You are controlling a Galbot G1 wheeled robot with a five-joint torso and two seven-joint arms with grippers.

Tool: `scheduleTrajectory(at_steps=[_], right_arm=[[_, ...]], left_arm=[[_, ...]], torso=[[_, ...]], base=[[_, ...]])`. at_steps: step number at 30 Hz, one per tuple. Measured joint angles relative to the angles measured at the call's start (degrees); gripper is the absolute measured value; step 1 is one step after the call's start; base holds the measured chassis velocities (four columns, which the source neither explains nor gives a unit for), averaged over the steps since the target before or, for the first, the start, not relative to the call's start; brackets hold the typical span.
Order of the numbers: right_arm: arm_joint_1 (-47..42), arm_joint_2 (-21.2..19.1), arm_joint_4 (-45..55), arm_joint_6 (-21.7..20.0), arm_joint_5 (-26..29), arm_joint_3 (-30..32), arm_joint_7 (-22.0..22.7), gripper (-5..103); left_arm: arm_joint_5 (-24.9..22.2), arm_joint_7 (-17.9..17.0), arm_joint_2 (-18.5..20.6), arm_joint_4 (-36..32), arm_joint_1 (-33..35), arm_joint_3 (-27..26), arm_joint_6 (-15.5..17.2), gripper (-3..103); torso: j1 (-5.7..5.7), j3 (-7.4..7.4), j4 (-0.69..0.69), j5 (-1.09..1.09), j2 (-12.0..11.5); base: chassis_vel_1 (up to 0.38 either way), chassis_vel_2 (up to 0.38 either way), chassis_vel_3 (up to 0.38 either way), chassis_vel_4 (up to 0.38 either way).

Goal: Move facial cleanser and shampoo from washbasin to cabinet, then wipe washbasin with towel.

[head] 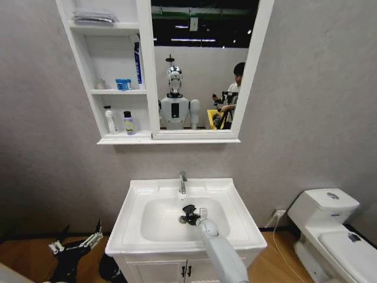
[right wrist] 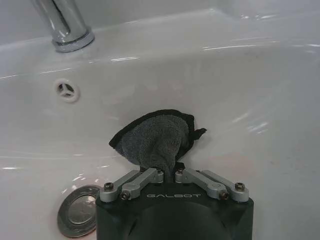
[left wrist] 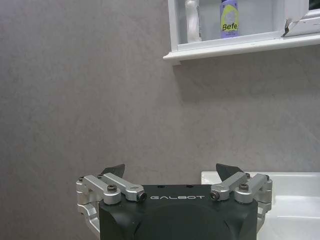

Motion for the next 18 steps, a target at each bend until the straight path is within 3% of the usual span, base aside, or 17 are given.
scheduleTrajectory(at_steps=[18], right_arm=[[-5.7,-7.12,11.66,0.14,-7.61,3.85,1.61,5]], left_arm=[[0.0,0.0,0.0,0.0,0.0,0.0,0.0,100]], torso=[[0.0,0.01,-0.02,0.01,-0.01]], base=[[0.0,0.0,0.0,0.0]])
